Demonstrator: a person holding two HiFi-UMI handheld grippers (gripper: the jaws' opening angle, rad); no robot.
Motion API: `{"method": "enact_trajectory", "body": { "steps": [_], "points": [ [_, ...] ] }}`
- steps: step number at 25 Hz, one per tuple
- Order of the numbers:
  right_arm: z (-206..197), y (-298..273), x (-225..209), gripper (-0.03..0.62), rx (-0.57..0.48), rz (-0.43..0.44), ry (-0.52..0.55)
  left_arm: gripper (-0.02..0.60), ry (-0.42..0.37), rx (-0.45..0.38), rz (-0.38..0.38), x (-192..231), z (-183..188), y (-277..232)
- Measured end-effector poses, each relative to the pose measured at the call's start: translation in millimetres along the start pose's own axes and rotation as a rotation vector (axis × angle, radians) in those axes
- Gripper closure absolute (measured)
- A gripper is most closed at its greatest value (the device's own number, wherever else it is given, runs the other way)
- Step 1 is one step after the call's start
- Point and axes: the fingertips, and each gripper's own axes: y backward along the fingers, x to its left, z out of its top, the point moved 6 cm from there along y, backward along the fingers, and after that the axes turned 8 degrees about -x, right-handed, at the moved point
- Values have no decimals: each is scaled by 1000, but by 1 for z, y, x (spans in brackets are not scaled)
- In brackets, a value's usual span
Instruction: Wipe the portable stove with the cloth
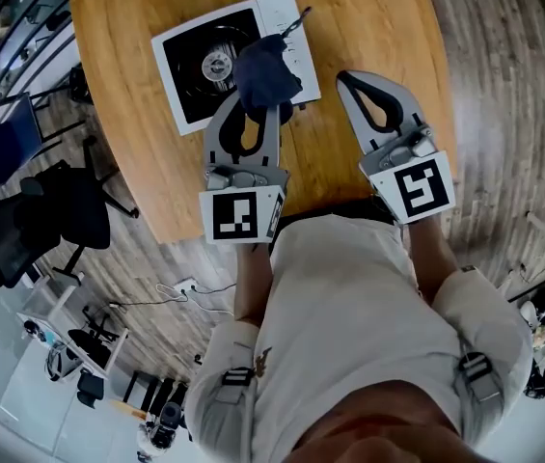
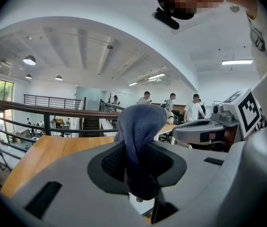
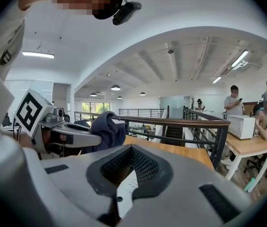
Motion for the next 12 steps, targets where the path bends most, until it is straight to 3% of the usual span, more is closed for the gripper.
{"method": "enact_trajectory", "body": {
  "steps": [12],
  "points": [
    [-27, -29, -36, 574, 35, -2, -29, 477, -23, 36, 27, 15, -20, -48]
  ]
}}
